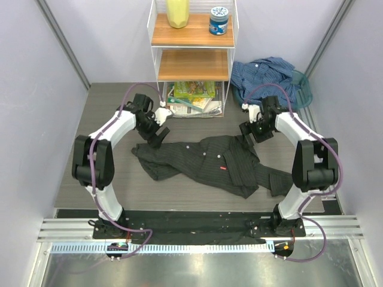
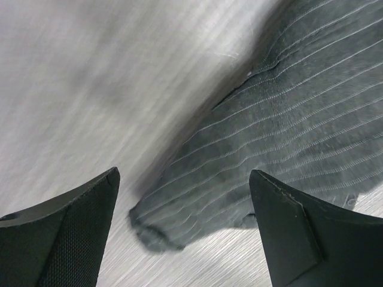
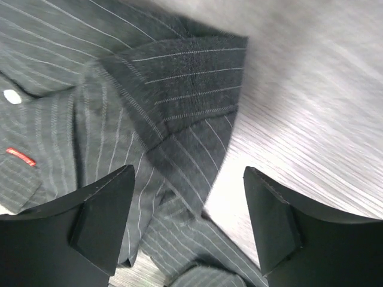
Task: Fold and stack the long sleeve shirts
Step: Flatten the shirt out
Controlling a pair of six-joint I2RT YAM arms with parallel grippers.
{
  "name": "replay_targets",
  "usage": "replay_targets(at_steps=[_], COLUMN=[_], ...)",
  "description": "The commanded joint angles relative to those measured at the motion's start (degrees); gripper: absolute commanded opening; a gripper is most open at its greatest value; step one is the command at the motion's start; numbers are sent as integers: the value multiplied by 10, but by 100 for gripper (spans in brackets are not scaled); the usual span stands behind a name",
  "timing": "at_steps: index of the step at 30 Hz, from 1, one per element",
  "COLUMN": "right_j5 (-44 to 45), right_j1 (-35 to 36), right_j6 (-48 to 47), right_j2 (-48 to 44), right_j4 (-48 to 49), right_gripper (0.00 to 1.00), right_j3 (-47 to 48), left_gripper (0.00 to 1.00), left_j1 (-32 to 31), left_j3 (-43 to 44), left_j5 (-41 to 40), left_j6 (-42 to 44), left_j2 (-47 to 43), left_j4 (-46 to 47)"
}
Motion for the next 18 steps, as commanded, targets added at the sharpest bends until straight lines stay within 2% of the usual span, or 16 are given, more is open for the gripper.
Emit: replay_targets(at_steps=[1,2,5,6,8,9,10,11,13,15,18], right_j5=[-17,-20,-46,-59,-55,-48,-39,-35,-28,-45,-122], right_j1=[3,4,4,4,3,3,2,0,-1,-5,-20], right_j6=[7,12,11,10,11,12,12,12,2,-13,-57], right_j2=[28,39,59,62,70,69,66,57,44,17,-45], right_j4=[9,13,7,2,-2,-3,-5,-5,-14,-49,-118], right_gripper=[76,73,57,39,13,2,1,1,1,1,1], right_j3=[0,0,15,28,48,73,87,102,157,229,310], left_gripper=[87,85,75,67,50,34,27,12,0,0,0], left_j1=[0,-1,0,0,3,4,14,19,37,56,61], left_j3=[6,5,3,2,9,13,20,41,80,136,146], left_j5=[28,32,46,48,50,50,56,58,73,110,133], left_j6=[-14,-14,-7,-7,-9,-14,-19,-35,-48,-58,-15], left_j2=[32,36,50,52,49,44,33,28,8,-12,-92], left_j4=[-14,-19,-46,-53,-55,-53,-45,-43,-59,-80,-119])
